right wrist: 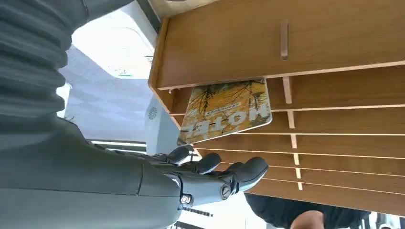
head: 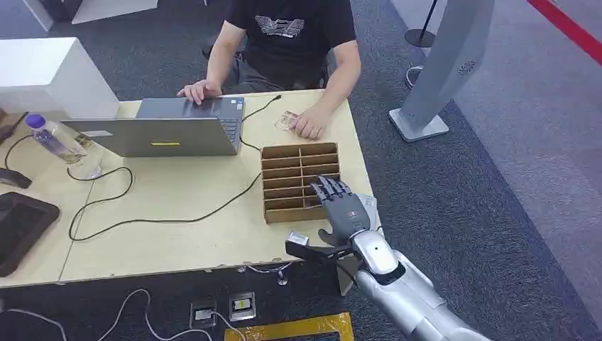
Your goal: Pass the card to the sensor for recognition and then transmit it.
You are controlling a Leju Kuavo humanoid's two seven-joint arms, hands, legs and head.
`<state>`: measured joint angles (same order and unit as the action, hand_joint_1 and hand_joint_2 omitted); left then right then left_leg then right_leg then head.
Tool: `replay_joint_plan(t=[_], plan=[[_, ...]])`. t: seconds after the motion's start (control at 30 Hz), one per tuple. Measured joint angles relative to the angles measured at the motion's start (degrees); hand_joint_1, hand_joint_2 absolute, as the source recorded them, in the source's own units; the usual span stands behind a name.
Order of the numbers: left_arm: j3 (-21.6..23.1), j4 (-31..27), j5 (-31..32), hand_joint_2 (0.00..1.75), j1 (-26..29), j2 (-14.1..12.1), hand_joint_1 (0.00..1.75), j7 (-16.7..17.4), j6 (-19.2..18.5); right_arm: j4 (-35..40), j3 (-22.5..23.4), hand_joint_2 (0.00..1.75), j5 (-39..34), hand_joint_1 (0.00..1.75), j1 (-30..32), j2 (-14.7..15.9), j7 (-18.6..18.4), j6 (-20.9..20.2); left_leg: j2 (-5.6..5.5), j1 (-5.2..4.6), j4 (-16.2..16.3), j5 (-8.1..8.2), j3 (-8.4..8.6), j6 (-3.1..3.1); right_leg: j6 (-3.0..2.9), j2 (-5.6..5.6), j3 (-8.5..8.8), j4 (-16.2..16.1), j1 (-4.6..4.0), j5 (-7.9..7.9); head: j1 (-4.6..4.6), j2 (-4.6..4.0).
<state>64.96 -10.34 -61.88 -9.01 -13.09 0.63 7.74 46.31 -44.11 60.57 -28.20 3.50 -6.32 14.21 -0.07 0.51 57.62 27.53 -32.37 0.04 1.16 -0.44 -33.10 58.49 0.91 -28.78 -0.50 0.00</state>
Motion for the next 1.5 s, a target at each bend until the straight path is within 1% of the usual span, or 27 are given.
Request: replay_joint_plan(t=[0.2,0.23,0.27,0.3,0.33,0.37,0.6,0.93,1.27,1.37,1.5], plan=[[0.0,0.0,-0.2,0.0,0.0,0.0,0.0,0.0,0.0,-0.2,0.1,1.75,-1.4,0.0,0.0,0.0,0.3,0.0,0.0,0.0,0.0,0.0,0.0,0.0,0.0,0.0,0.0,0.0,0.0,0.0,0.0,0.0],[0.0,0.0,-0.2,0.0,0.0,0.0,0.0,0.0,0.0,-0.2,0.2,1.75,-1.7,0.07,0.0,0.0,0.4,-0.1,0.0,0.0,0.0,0.0,0.0,0.0,0.0,0.0,0.0,0.0,0.0,0.0,0.0,0.0],[0.0,0.0,-0.2,0.0,0.0,0.0,0.0,0.0,0.0,-0.2,0.2,1.75,-1.9,0.07,0.0,0.0,0.7,-0.1,0.0,0.0,0.0,0.0,0.0,0.0,0.0,0.0,0.0,0.0,0.0,0.0,0.0,0.0],[0.0,0.0,-0.1,0.0,-0.1,0.0,0.0,0.0,0.0,-0.2,0.2,1.75,-2.3,0.28,0.0,0.0,1.1,-0.2,0.0,0.0,0.0,0.0,0.0,0.0,0.0,0.0,0.0,0.0,0.0,0.0,0.0,0.0],[0.0,0.0,-0.1,0.0,-0.1,0.0,0.0,0.0,0.0,-0.2,0.3,1.75,-2.5,1.62,0.0,-0.1,1.4,-0.2,0.0,0.0,0.0,0.0,0.0,0.0,0.0,0.0,0.0,0.0,0.0,0.0,0.0,0.0],[0.0,0.0,-0.1,0.0,-0.1,0.0,0.0,0.0,0.0,-0.2,0.3,1.75,-2.9,1.75,0.0,-0.1,1.7,-0.2,0.0,0.0,0.0,0.0,-0.01,0.0,0.0,0.0,0.0,0.0,0.0,0.0,0.0,-0.02],[0.0,0.0,0.0,0.0,-0.3,0.1,0.0,-0.3,0.0,-0.1,0.9,1.75,-6.9,1.75,0.1,-0.7,4.2,-1.4,0.0,0.0,0.0,0.0,0.0,0.0,0.0,0.0,0.0,0.0,0.0,0.0,0.0,0.0],[1.0,0.0,-0.2,0.0,-0.4,0.3,0.0,-0.4,0.2,-0.1,1.0,1.75,-7.3,1.75,0.0,-1.1,4.7,-2.4,0.0,0.0,0.0,0.0,0.01,0.0,0.0,0.0,0.01,0.0,0.0,0.0,0.0,0.0],[1.3,0.0,-0.1,0.0,-0.5,0.5,0.0,-0.4,0.1,-0.1,1.0,1.75,-7.3,1.75,0.0,-1.5,4.7,-2.9,0.0,0.0,0.0,0.0,0.01,0.0,0.0,0.0,0.01,0.0,0.0,0.0,0.0,0.0],[1.4,0.0,0.0,0.0,-0.6,0.6,0.0,-0.4,0.0,0.1,1.0,1.75,-7.2,1.75,0.0,-1.5,3.9,-3.0,0.0,0.0,0.0,0.0,0.02,0.0,0.0,0.0,0.01,0.0,0.0,0.0,0.0,0.0],[1.4,0.0,0.2,0.0,-0.7,0.7,0.0,-0.4,-0.3,1.5,1.1,1.75,-6.7,1.75,0.2,-1.2,2.2,-1.8,0.0,-0.01,0.0,0.0,0.02,0.0,0.0,0.01,0.0,0.0,0.0,0.0,0.0,0.0]])
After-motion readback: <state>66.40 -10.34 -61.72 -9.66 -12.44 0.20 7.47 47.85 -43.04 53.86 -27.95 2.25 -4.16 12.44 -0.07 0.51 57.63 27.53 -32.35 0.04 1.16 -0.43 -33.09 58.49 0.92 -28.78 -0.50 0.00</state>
